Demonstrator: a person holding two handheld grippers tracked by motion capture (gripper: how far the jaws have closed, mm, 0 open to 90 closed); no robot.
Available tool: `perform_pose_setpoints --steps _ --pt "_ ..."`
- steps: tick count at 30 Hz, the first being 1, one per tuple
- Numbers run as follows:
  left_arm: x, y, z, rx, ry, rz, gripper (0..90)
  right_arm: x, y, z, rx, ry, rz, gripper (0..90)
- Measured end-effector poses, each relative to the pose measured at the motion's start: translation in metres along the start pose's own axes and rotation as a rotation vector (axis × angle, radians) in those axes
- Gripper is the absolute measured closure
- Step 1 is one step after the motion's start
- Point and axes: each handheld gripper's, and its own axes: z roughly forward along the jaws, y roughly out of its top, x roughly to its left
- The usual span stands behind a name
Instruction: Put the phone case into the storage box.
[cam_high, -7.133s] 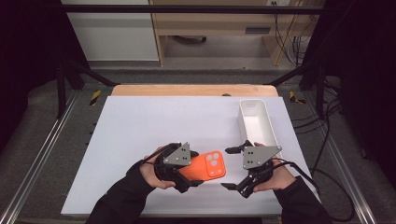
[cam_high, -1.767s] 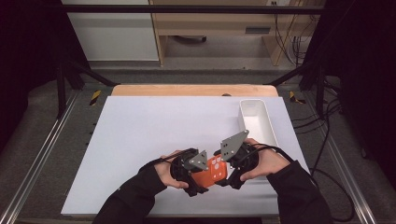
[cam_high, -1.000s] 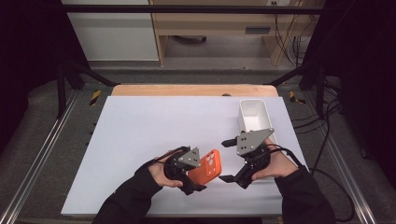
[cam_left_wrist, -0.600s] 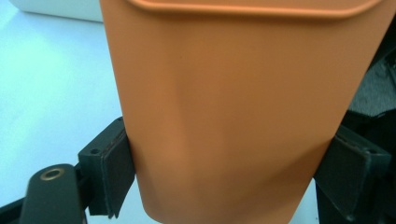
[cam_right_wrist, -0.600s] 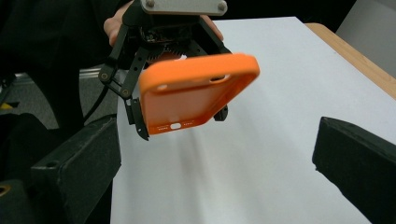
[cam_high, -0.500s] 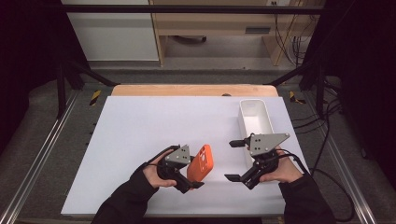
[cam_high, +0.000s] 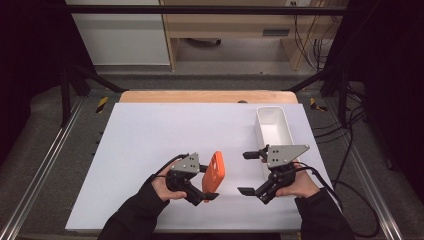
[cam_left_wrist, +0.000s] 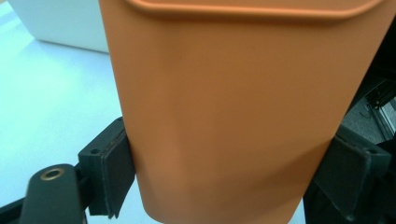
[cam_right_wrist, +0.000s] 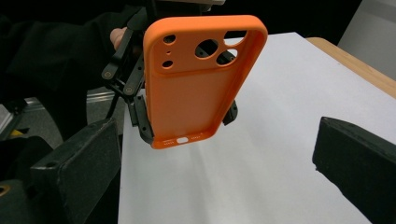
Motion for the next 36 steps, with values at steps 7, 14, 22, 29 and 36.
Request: perform_pose_setpoints --steps 7,14,22,29,36 --pt "-0.002 0.005 0.001 -0.008 -0.015 0.013 15.3 0.0 0.001 0.003 -0.009 0.015 0.004 1.9" --pt "-0.003 0.01 0.003 -0.029 -0.026 0.024 15.3 0.001 0.006 0.007 -0.017 0.029 -0.001 2.0" --pt "-0.004 0.01 0.007 -0.032 -0.035 0.028 15.3 0.001 0.009 0.012 -0.022 0.049 -0.006 2.2" --pt "-0.004 0.011 0.011 -0.034 -0.042 0.031 15.3 0.0 0.01 0.015 -0.028 0.064 0.002 2.5" --pt "-0.005 0.012 0.014 -0.034 -0.053 0.037 15.3 0.0 0.011 0.017 -0.034 0.082 -0.003 2.7"
